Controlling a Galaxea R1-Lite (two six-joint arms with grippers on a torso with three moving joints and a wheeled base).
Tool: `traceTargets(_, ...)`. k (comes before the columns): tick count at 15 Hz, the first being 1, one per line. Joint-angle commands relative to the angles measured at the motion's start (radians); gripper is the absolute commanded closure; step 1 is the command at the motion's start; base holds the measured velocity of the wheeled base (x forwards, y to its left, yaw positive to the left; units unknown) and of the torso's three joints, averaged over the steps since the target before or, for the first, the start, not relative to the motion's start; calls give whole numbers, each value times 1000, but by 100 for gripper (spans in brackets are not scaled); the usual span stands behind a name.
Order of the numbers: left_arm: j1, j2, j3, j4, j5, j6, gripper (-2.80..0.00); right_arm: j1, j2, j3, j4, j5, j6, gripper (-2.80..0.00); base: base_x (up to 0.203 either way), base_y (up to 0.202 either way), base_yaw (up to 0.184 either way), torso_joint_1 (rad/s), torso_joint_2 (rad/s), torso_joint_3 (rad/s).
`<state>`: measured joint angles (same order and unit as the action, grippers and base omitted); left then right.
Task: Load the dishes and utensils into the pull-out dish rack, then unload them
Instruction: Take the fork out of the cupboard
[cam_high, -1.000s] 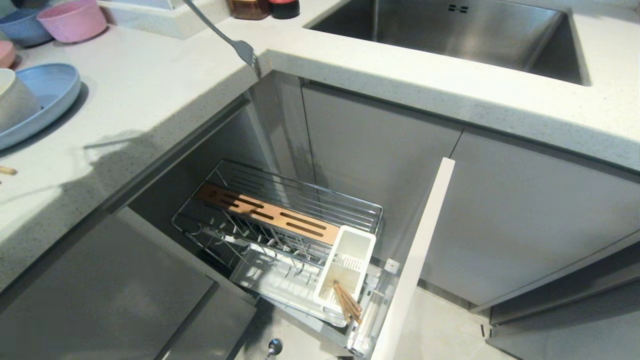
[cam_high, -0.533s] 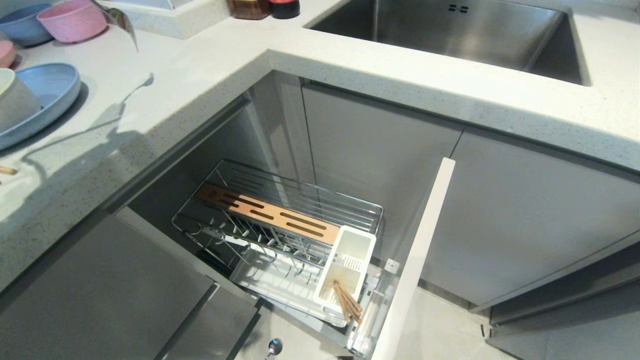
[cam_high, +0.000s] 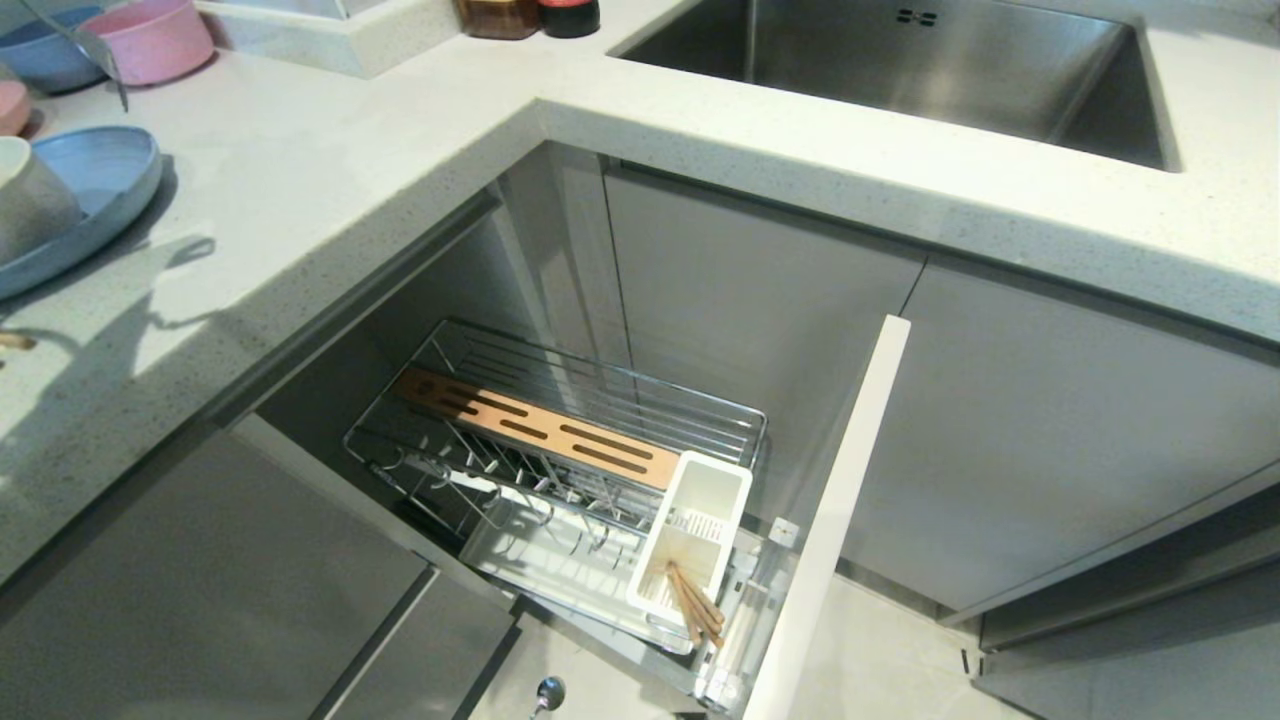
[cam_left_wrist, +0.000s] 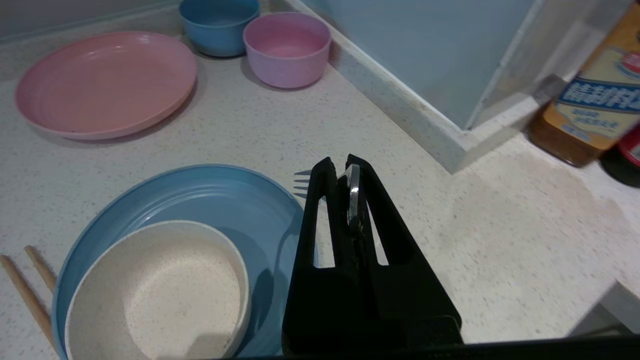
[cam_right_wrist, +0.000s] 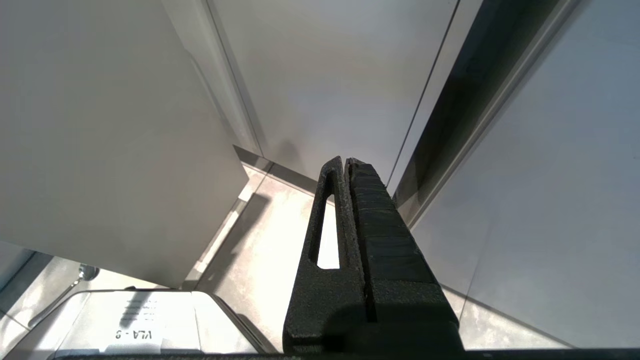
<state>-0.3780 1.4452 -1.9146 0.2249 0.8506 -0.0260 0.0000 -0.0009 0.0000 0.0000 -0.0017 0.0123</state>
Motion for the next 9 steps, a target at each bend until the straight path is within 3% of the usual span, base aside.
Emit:
traceTargets(1, 16, 32, 4, -20, 15, 1, 0, 0, 1, 1, 0, 0, 0, 0, 0, 0, 0, 0, 0, 0)
traceTargets(6, 21, 77, 104, -310, 90, 105, 0, 0, 1, 0, 0, 0, 0, 0, 0, 0, 0, 0, 0, 0)
traceTargets(9, 22, 95, 196, -443, 124, 111, 0, 0, 1, 2, 0, 0, 0, 0, 0, 0, 0, 0, 0, 0)
